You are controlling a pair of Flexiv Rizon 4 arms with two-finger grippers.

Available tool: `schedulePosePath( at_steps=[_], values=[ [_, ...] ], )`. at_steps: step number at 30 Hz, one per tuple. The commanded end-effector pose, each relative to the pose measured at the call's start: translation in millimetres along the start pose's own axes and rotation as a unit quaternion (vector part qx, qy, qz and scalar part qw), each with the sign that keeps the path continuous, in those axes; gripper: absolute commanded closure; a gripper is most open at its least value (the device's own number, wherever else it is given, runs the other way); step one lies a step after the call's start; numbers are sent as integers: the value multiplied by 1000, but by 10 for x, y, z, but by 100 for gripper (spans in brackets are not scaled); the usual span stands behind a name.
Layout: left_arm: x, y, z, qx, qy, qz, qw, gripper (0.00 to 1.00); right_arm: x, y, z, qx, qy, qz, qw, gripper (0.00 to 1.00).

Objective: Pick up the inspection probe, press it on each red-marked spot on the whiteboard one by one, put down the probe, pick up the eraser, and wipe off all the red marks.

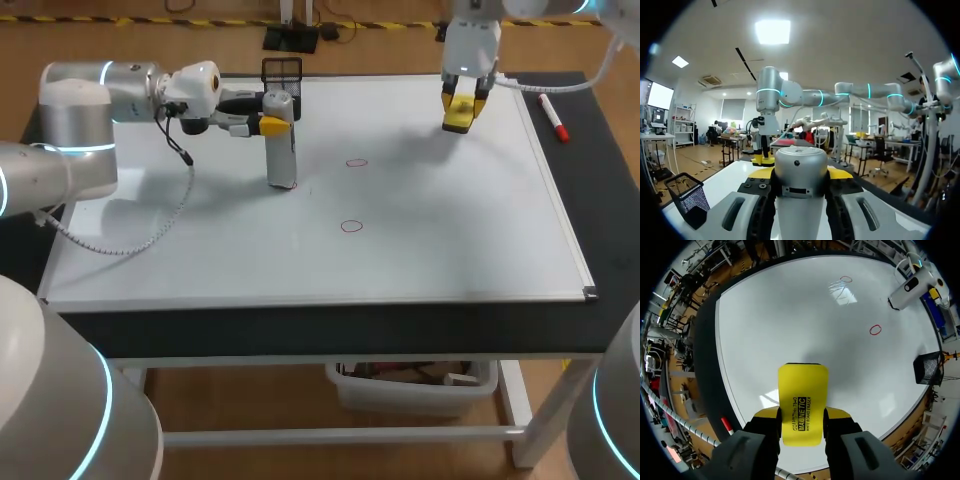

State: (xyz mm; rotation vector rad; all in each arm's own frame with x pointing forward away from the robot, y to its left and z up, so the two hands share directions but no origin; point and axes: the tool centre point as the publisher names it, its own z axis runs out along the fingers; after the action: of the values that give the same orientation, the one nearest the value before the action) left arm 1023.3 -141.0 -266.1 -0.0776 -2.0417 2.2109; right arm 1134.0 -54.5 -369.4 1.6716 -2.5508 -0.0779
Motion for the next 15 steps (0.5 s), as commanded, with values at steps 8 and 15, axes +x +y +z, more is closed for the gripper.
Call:
schedulePosePath(
  at_steps=[8,15],
  values=[
    [-5,43,-19,1,-1,-1,1000,100,6,2,-25,1,2,-1,1000,100],
    [-62,-70,-64,-1,-4,7,1000,100,6,2,-25,1,2,-1,1000,100]
  ],
)
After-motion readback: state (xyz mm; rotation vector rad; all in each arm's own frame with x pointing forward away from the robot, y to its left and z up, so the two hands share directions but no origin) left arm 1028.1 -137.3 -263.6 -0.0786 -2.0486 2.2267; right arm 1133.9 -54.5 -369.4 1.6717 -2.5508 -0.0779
